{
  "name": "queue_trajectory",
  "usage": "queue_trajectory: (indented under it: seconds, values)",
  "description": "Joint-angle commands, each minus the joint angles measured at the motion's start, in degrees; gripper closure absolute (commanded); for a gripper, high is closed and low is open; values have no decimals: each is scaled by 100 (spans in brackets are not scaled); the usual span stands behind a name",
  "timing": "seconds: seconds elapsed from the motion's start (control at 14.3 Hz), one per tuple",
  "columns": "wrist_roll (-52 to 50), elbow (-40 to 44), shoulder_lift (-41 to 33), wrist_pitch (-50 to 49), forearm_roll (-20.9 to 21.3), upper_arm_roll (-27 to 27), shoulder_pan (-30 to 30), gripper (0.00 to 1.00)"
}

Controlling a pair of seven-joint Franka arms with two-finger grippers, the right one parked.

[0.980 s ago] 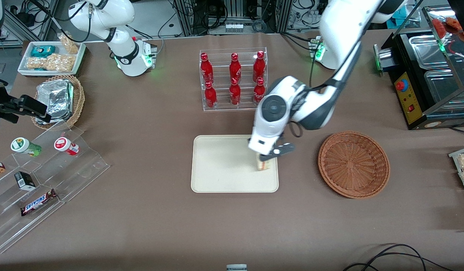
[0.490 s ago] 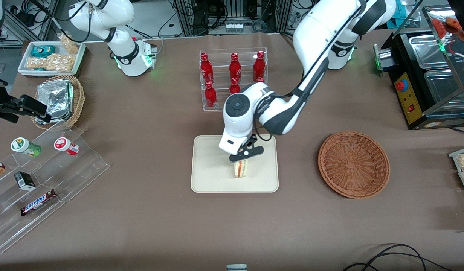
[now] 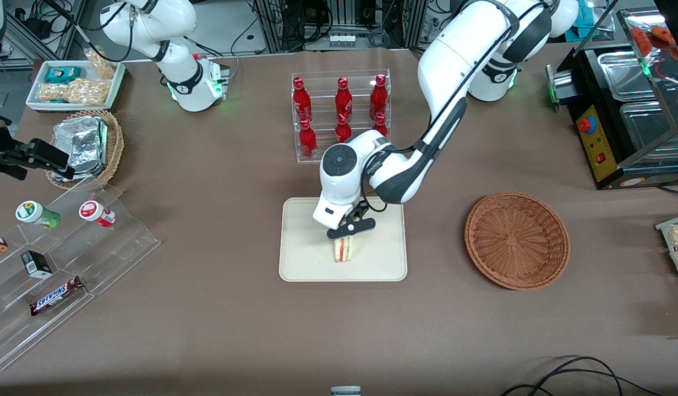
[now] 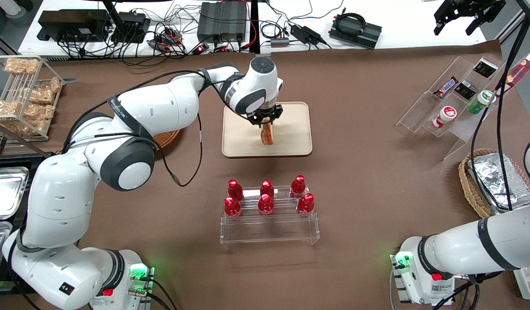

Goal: Place sandwich from basket to tray
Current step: 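Lift the sandwich with the left gripper and carry it over the tray, then open the left gripper to release the sandwich onto the tray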

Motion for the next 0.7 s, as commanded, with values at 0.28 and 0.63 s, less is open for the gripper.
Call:
queue_trajectory:
  seconds: [0.28,0.63]
  values:
    - [243,-225,-1590,-1580,80,57,0,0]
    - [315,-391,-2269,-2910,-87,74,630,0]
